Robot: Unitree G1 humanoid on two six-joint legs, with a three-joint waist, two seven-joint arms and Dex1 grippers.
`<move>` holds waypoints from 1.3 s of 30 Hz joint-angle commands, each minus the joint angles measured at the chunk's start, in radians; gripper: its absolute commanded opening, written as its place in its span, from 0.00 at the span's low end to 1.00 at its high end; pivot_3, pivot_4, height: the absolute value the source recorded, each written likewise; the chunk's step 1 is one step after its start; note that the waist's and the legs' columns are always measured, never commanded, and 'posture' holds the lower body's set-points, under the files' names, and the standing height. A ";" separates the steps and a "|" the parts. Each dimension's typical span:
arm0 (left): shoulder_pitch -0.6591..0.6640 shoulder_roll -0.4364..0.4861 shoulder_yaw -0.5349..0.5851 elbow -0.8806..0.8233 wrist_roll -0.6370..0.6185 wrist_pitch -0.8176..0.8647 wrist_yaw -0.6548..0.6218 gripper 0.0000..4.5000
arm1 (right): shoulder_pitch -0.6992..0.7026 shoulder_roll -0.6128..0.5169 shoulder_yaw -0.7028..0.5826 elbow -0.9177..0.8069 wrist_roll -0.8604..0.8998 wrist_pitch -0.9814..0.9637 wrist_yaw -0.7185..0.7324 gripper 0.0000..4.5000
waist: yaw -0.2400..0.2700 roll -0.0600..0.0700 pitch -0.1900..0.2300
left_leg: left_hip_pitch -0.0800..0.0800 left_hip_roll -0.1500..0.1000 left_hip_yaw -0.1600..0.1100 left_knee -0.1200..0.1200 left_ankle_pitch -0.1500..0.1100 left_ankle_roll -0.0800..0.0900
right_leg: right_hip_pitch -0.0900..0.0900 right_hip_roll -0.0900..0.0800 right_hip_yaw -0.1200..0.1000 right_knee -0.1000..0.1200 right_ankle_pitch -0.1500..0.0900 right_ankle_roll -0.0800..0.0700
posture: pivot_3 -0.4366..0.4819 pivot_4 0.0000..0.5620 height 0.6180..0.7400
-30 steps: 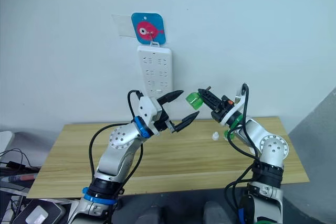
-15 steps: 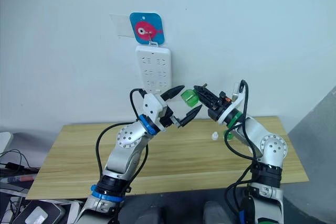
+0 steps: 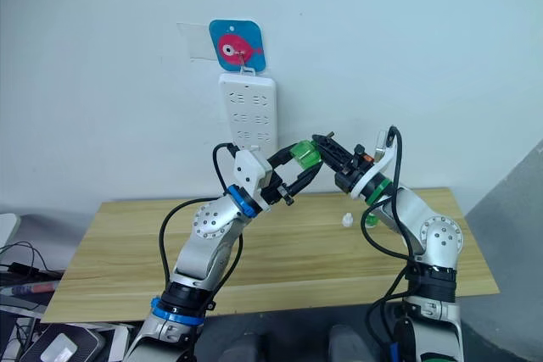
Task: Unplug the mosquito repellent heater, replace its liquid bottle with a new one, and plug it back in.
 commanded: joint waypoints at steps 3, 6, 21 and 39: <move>-0.022 -0.009 -0.004 -0.032 -0.008 -0.012 0.008 0.49 | 0.003 -0.014 0.016 -0.056 0.022 -0.028 0.004 0.19 | 0.000 0.000 0.000 | -0.001 0.000 0.000 0.000 0.000 0.000 | 0.000 0.000 0.000 -0.002 0.000 0.000 | 0.44 0.16 1.00; -0.023 -0.009 -0.007 -0.033 -0.006 -0.011 0.009 0.49 | 0.005 -0.017 0.024 -0.057 0.018 -0.038 0.007 0.19 | 0.000 0.000 0.000 | -0.001 0.000 0.000 0.000 0.000 0.000 | 0.000 0.000 0.000 -0.003 0.000 0.000 | 0.44 0.15 1.00; -0.031 -0.007 -0.006 -0.030 -0.006 -0.007 0.016 0.49 | 0.013 -0.047 0.060 -0.051 -0.011 -0.059 0.040 0.48 | 0.001 0.000 0.000 | -0.002 0.000 0.000 -0.001 0.000 0.000 | 0.000 0.000 0.000 -0.004 0.000 0.000 | 0.44 0.16 1.00; -0.074 0.247 0.127 -0.093 -0.522 0.642 -0.337 0.49 | 0.088 -0.571 0.123 -0.106 -0.303 0.138 0.459 1.00 | -0.003 0.001 0.000 | -0.003 0.001 0.000 -0.001 0.000 0.000 | 0.000 0.001 -0.001 -0.007 -0.002 0.004 | 0.39 0.19 1.00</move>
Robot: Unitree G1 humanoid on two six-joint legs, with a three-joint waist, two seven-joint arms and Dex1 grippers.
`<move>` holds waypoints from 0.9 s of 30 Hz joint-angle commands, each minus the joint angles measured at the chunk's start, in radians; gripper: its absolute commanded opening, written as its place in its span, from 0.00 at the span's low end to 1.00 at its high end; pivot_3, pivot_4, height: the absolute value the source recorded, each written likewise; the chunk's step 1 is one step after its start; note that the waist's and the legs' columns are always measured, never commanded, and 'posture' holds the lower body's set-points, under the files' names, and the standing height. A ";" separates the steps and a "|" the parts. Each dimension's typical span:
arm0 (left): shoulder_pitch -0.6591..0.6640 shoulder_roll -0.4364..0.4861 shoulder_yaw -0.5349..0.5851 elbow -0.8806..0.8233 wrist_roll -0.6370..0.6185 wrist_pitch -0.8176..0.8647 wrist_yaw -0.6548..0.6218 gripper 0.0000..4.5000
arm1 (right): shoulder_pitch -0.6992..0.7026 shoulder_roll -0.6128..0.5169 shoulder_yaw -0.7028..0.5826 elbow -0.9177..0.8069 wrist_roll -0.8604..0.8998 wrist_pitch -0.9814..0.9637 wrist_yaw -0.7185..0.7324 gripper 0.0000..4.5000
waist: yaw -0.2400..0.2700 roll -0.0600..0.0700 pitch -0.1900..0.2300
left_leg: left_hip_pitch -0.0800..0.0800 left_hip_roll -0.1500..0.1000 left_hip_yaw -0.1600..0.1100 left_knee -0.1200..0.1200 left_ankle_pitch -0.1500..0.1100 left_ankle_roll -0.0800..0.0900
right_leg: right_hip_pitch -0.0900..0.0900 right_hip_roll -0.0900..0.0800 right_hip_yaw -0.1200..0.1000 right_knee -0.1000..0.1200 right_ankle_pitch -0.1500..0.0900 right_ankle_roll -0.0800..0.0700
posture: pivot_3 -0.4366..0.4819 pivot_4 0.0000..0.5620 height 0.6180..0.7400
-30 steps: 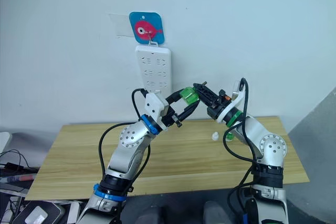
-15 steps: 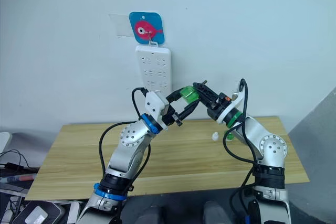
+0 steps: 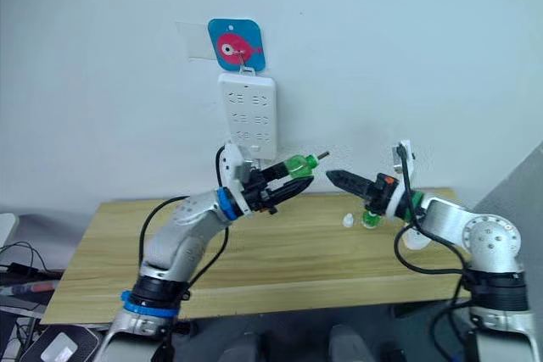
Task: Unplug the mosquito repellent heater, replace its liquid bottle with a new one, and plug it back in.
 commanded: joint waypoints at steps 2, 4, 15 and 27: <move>-0.042 0.083 0.050 -0.012 -0.147 0.174 -0.124 0.49 | 0.003 -0.143 0.025 -0.015 -0.169 -0.011 0.194 1.00 | -0.001 0.000 0.000 | 0.000 0.000 0.000 0.000 0.000 0.000 | 0.000 0.000 0.000 -0.001 0.000 0.000 | 0.38 0.19 1.00; -0.052 0.106 0.056 -0.002 -0.174 0.216 -0.156 0.49 | 0.007 -0.207 0.076 0.014 -0.301 -0.047 0.241 1.00 | 0.000 0.000 0.000 | 0.000 0.000 0.000 0.000 0.000 0.000 | 0.000 0.000 0.000 -0.002 0.000 0.000 | 0.37 0.20 1.00; -0.051 0.149 -0.009 0.005 -0.078 0.154 -0.279 0.49 | -0.021 -0.294 0.307 0.263 -0.877 -0.270 0.354 1.00 | -0.001 0.000 0.001 | 0.000 0.000 0.002 0.000 0.000 0.000 | 0.000 -0.001 0.001 -0.003 0.002 -0.003 | 0.36 0.22 1.00; 0.050 0.148 -0.061 -0.078 0.003 0.047 -0.282 0.49 | -0.114 -0.149 0.314 0.559 -1.091 -0.240 0.342 1.00 | 0.003 0.001 0.005 | 0.000 0.000 0.002 0.000 0.000 0.000 | 0.001 -0.001 0.001 -0.003 0.002 -0.003 | 0.42 0.25 1.00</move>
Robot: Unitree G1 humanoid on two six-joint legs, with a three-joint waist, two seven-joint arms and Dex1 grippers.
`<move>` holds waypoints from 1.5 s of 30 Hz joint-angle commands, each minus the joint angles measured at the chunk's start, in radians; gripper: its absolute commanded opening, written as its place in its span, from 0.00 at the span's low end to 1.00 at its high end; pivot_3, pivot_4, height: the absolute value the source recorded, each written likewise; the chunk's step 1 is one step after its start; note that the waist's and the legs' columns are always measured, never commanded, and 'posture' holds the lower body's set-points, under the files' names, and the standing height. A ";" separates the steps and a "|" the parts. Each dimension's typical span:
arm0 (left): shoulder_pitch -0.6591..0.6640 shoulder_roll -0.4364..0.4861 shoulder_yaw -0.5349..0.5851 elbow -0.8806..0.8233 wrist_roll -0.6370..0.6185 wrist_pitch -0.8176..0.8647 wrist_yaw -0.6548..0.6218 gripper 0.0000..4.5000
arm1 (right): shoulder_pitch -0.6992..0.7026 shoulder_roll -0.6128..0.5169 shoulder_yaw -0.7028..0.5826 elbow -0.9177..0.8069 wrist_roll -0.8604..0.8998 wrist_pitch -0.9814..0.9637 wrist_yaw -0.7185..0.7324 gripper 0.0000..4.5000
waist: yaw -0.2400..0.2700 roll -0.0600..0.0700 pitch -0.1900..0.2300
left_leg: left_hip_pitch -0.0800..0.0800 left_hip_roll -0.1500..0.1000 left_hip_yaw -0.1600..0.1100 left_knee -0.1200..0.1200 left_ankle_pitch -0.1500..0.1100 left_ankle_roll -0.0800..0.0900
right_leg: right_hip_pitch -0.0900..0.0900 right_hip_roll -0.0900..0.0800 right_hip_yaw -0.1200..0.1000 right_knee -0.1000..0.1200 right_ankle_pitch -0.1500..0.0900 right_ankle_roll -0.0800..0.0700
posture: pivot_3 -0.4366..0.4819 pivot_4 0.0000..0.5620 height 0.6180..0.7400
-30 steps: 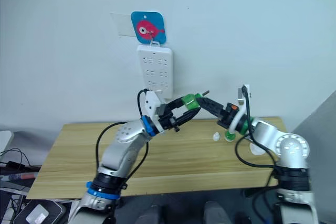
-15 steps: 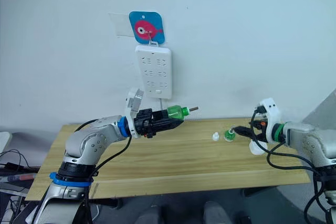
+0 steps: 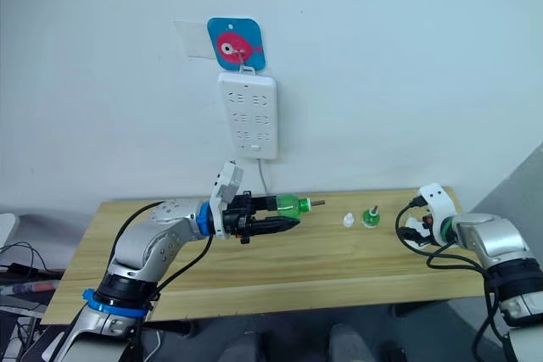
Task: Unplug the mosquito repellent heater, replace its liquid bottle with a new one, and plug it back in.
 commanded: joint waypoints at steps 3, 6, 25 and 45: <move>0.023 0.003 0.001 -0.083 -0.003 -0.011 0.014 0.49 | -0.083 0.052 -0.056 0.135 -0.055 0.050 -0.038 1.00 | 0.000 0.001 0.001 | 0.000 0.000 0.000 0.000 0.000 0.000 | 0.000 0.000 0.000 0.000 0.000 0.000 | 0.43 0.25 1.00; 0.036 0.008 0.001 -0.099 -0.003 -0.011 0.022 0.49 | -0.113 0.076 -0.069 0.199 -0.079 0.065 -0.045 1.00 | 0.004 0.001 0.001 | 0.000 0.000 0.000 0.000 0.000 0.000 | 0.000 0.000 0.000 0.000 0.000 0.000 | 0.45 0.25 1.00; 0.071 0.023 -0.008 -0.148 0.000 -0.008 0.054 0.49 | -0.233 0.142 -0.076 0.455 -0.209 0.011 0.028 0.79 | 0.007 0.003 0.003 | 0.000 0.000 0.000 0.000 0.000 0.000 | 0.000 0.000 0.000 0.000 0.000 0.000 | 0.48 0.25 1.00; 0.056 -0.056 0.000 -0.161 -0.009 -0.087 0.072 0.49 | -0.244 -0.147 -0.379 0.019 0.568 0.780 0.526 0.65 | 0.016 0.009 0.025 | 0.000 -0.001 -0.001 -0.001 -0.001 0.002 | 0.001 0.000 -0.002 -0.001 0.000 0.000 | 0.43 0.30 1.00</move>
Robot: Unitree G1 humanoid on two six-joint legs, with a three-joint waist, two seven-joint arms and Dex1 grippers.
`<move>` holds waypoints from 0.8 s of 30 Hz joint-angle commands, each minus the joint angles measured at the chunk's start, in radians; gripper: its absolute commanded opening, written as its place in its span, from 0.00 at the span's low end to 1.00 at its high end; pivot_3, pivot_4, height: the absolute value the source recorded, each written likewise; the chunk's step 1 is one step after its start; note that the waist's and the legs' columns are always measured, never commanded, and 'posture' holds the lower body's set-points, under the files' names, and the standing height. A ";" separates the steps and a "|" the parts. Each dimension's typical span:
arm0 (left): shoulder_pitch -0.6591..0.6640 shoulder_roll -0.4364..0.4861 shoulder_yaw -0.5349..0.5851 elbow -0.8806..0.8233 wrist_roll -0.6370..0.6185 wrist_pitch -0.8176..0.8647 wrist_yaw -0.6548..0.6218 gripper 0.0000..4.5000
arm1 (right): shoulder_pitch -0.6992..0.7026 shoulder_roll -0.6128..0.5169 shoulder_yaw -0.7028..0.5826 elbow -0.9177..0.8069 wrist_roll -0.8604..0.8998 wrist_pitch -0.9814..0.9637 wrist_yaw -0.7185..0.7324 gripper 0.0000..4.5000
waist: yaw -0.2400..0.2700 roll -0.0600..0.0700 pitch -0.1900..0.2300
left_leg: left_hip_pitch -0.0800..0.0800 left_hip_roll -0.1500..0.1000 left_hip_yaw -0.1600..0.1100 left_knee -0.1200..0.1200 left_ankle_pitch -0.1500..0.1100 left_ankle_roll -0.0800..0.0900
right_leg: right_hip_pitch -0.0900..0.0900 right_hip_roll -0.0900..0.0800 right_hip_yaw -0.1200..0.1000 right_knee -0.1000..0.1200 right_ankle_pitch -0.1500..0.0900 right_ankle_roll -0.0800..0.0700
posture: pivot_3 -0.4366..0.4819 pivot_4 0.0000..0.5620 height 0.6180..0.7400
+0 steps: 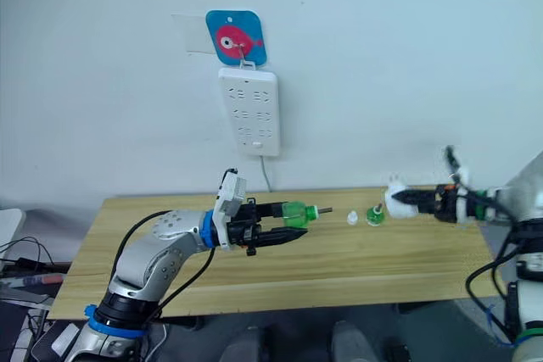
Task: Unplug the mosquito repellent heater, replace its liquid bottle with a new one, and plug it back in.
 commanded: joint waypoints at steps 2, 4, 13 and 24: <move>-0.032 -0.026 0.021 -0.048 -0.019 -0.027 0.020 0.49 | -0.026 -0.038 -0.028 -0.024 0.331 0.066 -0.062 0.65 | -0.003 -0.004 0.003 | 0.000 0.000 0.001 0.001 0.000 0.000 | 0.000 0.000 0.001 0.000 0.000 0.000 | 0.43 0.30 1.00; -0.045 -0.041 0.021 -0.058 -0.010 -0.048 0.031 0.49 | -0.018 -0.042 -0.014 -0.053 0.495 0.066 -0.138 0.65 | -0.006 -0.005 0.004 | 0.000 0.000 0.002 0.001 0.000 0.000 | 0.000 0.000 0.002 0.000 0.000 0.000 | 0.42 0.30 1.00; -0.115 -0.079 -0.009 -0.065 0.040 -0.127 0.050 0.49 | 0.026 0.043 -0.042 -0.084 1.003 0.052 -0.605 0.65 | -0.009 -0.011 0.010 | -0.004 0.000 0.001 0.001 0.000 0.001 | -0.002 0.000 0.001 0.000 0.000 0.001 | 0.42 0.31 1.00; -0.116 -0.070 -0.021 -0.053 0.064 -0.141 0.036 0.49 | 0.082 0.030 0.012 -0.144 1.257 -0.074 -0.805 0.65 | -0.011 -0.011 0.012 | -0.004 0.000 0.001 0.002 -0.001 0.002 | -0.002 0.000 0.001 -0.001 0.000 0.001 | 0.42 0.31 1.00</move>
